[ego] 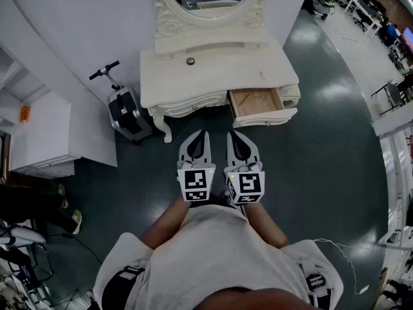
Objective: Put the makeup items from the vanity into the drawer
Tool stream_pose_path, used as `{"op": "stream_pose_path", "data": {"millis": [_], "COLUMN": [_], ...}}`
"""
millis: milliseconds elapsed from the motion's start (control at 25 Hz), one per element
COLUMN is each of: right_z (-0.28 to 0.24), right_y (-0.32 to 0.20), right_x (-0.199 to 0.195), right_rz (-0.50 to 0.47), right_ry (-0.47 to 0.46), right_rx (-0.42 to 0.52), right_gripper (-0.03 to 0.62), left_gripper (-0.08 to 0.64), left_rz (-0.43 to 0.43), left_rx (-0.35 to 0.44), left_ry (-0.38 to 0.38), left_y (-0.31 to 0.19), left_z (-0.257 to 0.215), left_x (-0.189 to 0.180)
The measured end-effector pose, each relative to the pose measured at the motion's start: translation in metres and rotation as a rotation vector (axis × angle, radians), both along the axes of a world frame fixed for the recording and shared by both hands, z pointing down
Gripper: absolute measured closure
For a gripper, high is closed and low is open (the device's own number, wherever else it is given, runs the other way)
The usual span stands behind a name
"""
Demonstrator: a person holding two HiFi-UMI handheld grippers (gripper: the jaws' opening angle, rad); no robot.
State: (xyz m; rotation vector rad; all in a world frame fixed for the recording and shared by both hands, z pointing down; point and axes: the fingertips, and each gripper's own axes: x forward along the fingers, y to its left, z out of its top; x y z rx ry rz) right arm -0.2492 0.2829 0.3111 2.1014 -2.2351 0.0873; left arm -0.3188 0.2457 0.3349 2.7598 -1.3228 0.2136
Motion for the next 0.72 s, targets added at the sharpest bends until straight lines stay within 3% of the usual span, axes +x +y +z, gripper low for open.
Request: {"op": "stream_pose_path", "data": {"millis": [480,720], "right_z": [0.003,0.013], "right_y": [-0.001,0.003], "right_x": [0.02,0.046], "right_rz": [-0.085,-0.05], "right_ry": [0.021,-0.003], "right_rx": [-0.01,0.007], "right_gripper": [0.577,0.577], "left_gripper": [0.554,0.554], "left_rz": [-0.017,-0.037], "left_rx": [-0.006,-0.02], "left_ry": [-0.001,-0.023], "left_y": [0.005,0.011], "left_z": [0.003,0.013], "left_x": [0.035,0.05]}}
